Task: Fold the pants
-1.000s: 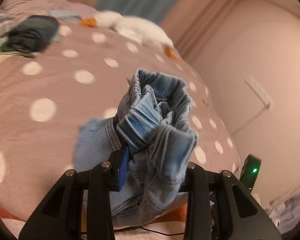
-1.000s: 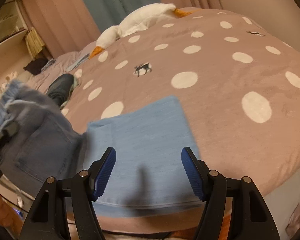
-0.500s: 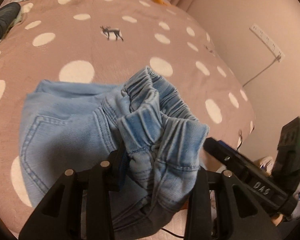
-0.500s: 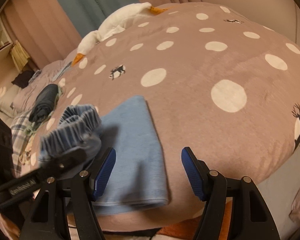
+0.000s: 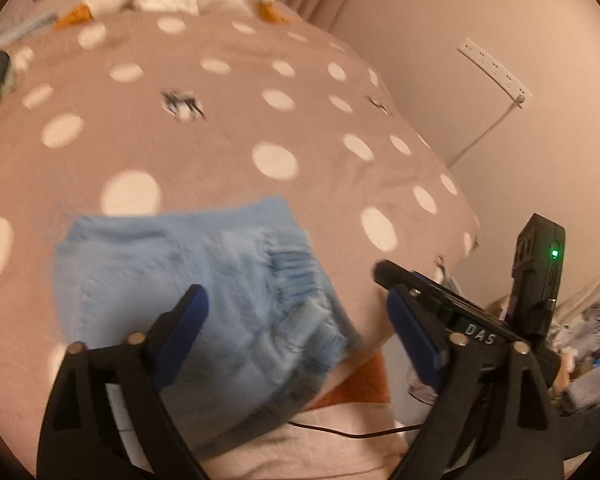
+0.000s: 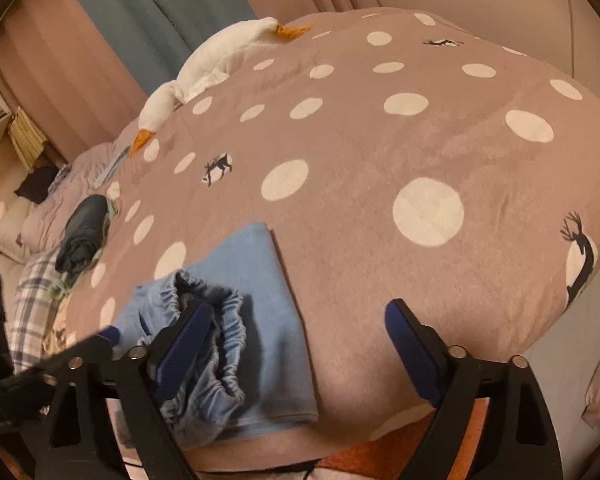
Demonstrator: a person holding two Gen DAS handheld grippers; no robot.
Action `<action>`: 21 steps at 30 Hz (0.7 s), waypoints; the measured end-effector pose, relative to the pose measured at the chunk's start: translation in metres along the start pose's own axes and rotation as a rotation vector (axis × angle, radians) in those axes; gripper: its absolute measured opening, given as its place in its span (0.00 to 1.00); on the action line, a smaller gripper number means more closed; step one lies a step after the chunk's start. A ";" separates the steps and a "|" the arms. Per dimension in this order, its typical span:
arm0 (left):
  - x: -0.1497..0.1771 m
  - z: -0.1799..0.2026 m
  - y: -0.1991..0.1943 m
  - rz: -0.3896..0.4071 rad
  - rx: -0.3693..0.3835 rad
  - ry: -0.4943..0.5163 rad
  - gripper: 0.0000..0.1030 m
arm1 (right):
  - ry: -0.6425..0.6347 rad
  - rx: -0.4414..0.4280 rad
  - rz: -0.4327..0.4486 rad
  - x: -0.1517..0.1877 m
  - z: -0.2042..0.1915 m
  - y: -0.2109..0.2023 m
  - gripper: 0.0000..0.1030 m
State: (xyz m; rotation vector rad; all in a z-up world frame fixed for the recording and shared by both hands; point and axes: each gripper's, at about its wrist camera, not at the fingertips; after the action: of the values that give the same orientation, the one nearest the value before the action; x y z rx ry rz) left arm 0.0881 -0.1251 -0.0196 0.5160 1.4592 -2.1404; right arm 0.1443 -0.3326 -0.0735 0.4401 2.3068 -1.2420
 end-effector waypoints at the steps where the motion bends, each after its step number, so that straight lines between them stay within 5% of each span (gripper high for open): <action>1: -0.001 -0.006 -0.005 0.014 -0.032 -0.004 0.98 | -0.006 -0.013 -0.010 -0.001 -0.002 0.001 0.88; 5: 0.004 -0.047 -0.018 0.029 -0.159 -0.071 0.98 | -0.010 -0.120 -0.077 -0.006 -0.012 0.009 0.90; 9: 0.019 -0.095 -0.015 -0.004 -0.209 -0.194 0.98 | -0.046 -0.192 -0.175 0.000 -0.027 0.029 0.97; 16: 0.056 -0.147 0.016 -0.145 -0.174 -0.348 0.95 | -0.059 -0.170 -0.296 0.003 -0.035 0.071 0.97; 21: 0.061 -0.146 0.016 -0.117 -0.125 -0.331 0.93 | -0.061 -0.171 -0.328 0.001 -0.032 0.083 0.97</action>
State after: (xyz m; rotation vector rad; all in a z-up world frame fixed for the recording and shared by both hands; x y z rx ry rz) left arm 0.0534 -0.0048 -0.1173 0.0270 1.4492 -2.0832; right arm 0.1763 -0.2611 -0.1161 -0.0384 2.4748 -1.1684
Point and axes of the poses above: each gripper's, at about its wrist camera, not at the fingertips, and y roughly the way its jaws point, z to its right, x to its underside, and after that the axes turned 4 degrees about -z, right-handed
